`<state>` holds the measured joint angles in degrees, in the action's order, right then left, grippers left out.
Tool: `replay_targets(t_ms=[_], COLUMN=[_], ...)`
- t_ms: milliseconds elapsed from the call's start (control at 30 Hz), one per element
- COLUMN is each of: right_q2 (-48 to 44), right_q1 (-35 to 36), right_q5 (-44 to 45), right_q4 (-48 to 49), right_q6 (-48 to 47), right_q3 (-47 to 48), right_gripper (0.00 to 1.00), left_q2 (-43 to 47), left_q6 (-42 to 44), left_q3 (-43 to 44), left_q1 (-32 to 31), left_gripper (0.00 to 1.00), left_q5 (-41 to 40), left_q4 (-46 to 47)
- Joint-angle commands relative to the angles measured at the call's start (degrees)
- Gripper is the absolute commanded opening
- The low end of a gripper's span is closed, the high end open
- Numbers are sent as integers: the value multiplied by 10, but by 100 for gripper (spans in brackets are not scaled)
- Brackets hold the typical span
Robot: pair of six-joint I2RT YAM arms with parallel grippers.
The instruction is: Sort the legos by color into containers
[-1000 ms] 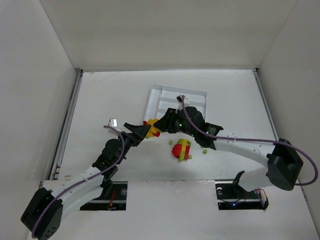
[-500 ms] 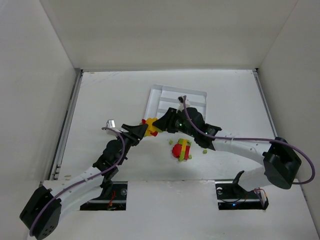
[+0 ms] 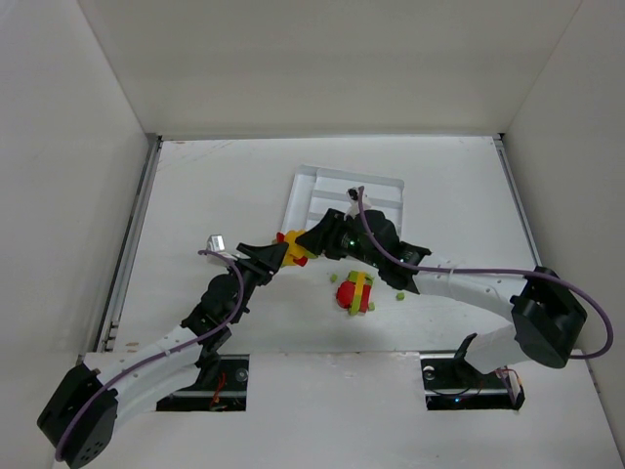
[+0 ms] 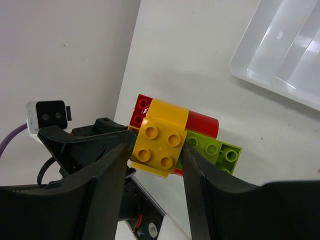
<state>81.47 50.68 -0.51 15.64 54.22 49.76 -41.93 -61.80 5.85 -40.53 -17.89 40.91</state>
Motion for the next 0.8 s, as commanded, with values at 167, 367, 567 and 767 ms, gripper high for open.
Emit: replay_targets(t_ms=[167,367,567,767], right_q2=[3,11,12,-9], right_q1=[-7,-15,-14,-21], right_q5=[-15,-9,17,32], right_q4=[40,24,22,14], right_q6=[1,-6,-17,-31], right_q3=[0,7,9,4], right_gripper=[56,41,33,33], left_q2=[4,2,-3,3], left_q6=[-2,5,9,10], left_q3=[14,14,14,9], left_q1=[-13,-14,-15,-7], left_gripper=[22,18,15,13], left_q5=[30,30,30,30], left_q4=[58,53,46,39])
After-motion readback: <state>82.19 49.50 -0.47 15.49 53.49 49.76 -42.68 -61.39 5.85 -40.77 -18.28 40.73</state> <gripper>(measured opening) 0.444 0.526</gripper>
